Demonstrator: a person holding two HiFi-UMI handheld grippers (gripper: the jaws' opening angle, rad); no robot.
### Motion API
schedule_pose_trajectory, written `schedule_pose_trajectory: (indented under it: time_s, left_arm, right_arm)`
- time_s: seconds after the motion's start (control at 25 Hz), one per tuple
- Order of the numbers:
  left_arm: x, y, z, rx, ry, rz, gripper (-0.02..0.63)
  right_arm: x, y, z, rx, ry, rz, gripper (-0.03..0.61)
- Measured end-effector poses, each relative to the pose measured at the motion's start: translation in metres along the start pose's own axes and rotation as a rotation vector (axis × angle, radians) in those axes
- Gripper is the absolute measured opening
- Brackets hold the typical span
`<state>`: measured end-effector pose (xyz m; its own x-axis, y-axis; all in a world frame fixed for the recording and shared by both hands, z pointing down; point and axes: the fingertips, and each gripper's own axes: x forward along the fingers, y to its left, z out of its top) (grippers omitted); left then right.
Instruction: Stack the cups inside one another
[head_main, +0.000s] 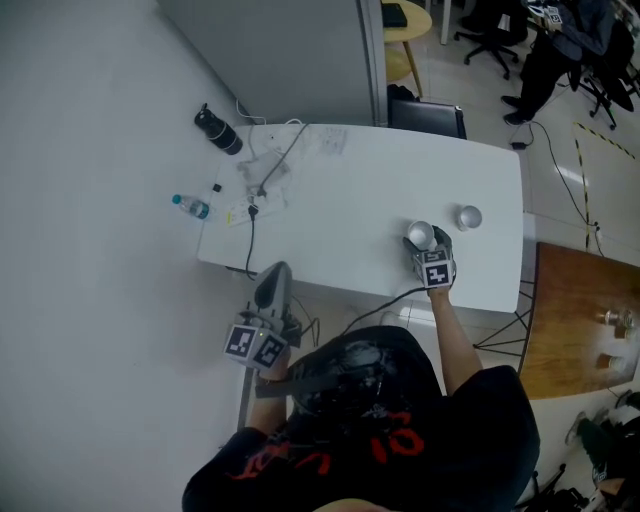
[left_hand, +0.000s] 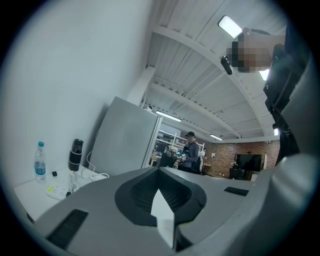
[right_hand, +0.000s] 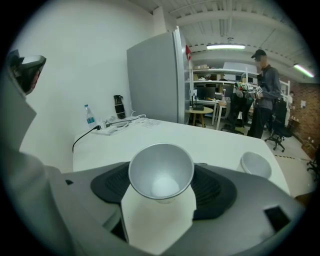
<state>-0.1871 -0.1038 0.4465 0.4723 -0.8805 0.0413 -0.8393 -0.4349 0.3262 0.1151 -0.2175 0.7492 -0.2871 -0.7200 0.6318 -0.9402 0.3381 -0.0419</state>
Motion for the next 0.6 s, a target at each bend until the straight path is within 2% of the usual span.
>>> schedule_pose_trajectory:
  time_s: [0.32,0.6]
  left_arm:
    - [0.014,-0.017,-0.01,-0.016,0.026,-0.092,0.0]
    - [0.032,-0.043,-0.023,-0.025,0.068,-0.2,0.0]
  right_arm:
    - [-0.048,-0.008,-0.012,0.035,-0.013,-0.044,0.383]
    - [-0.089,-0.033,-0.035,0.081,-0.031,-0.13,0.382]
